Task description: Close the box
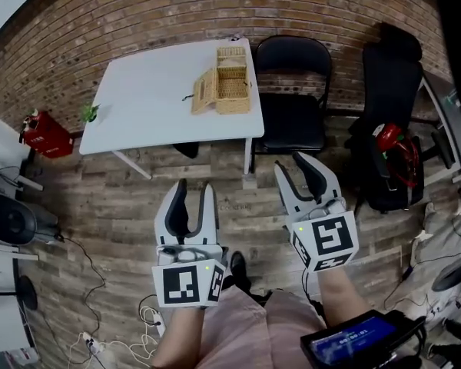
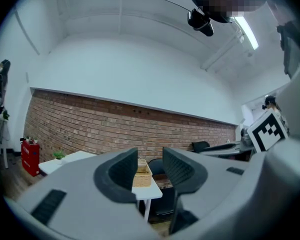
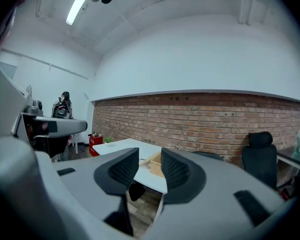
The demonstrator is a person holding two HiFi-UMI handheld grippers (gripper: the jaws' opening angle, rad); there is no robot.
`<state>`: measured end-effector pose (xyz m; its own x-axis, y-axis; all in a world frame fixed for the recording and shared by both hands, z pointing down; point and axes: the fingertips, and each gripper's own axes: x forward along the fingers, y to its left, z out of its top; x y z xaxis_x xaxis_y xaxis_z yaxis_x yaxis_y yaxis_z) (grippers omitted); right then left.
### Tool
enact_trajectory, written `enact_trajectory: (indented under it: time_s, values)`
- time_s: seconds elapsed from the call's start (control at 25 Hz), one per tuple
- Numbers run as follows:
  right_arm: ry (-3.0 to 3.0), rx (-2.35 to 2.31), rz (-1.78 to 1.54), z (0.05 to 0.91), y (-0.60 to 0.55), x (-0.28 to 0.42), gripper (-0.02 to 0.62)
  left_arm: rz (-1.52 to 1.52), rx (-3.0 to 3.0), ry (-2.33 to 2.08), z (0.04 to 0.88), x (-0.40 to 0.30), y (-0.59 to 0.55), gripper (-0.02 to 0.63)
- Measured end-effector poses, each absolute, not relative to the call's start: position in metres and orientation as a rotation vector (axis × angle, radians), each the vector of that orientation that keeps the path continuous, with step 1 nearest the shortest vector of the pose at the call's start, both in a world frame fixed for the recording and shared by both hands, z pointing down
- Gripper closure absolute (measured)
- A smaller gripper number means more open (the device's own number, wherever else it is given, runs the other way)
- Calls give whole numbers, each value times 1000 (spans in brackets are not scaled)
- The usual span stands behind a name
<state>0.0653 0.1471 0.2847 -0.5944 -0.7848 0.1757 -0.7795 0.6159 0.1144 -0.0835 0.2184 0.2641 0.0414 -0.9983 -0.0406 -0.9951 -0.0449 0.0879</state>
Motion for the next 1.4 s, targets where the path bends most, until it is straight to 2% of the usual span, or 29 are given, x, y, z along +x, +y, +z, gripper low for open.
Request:
enact_trajectory:
  time_s: [0.68,1.4]
  values:
    - [-2565,1459,-27,276,72,51,456,-108,2319,-2006,275,-115,125,453]
    - [-2557,1376,160,345,-86,34,459,87,2235,-1956,337,-123,-31,453]
